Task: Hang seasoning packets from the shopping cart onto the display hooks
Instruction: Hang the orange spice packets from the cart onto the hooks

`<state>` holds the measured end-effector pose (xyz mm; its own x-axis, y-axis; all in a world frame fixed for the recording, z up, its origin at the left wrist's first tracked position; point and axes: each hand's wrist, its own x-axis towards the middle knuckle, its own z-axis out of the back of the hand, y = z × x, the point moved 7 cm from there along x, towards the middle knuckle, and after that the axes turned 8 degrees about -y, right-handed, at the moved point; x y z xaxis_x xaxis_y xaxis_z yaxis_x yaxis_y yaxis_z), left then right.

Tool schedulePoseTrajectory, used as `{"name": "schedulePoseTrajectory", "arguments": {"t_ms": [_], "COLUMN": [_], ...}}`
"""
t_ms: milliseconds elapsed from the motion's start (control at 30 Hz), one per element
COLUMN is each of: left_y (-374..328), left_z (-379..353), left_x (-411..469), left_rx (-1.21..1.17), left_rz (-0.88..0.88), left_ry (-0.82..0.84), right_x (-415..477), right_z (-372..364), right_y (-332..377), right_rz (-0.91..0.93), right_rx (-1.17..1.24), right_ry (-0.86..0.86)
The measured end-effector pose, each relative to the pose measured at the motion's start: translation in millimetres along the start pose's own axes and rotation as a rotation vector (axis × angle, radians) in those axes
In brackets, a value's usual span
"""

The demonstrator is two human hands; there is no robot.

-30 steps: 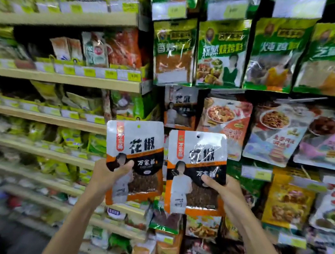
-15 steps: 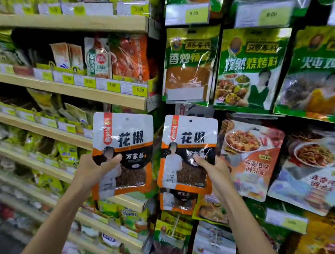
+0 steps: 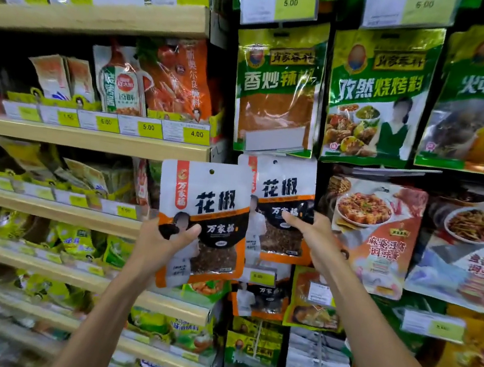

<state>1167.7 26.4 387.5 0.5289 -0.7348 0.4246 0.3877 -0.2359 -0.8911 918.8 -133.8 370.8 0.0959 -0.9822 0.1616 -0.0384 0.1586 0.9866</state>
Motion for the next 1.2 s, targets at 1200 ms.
{"name": "schedulePoseTrajectory", "arguments": {"t_ms": [1200], "left_y": [1.7], "left_z": [-98.6], "left_x": [0.5], "left_rx": [-0.287], "left_rz": [0.076], "left_ry": [0.433], "right_x": [-54.9], "right_z": [-15.2], "right_y": [-14.4], "right_rz": [0.032], "right_rx": [0.163], "right_ry": [-0.154]}}
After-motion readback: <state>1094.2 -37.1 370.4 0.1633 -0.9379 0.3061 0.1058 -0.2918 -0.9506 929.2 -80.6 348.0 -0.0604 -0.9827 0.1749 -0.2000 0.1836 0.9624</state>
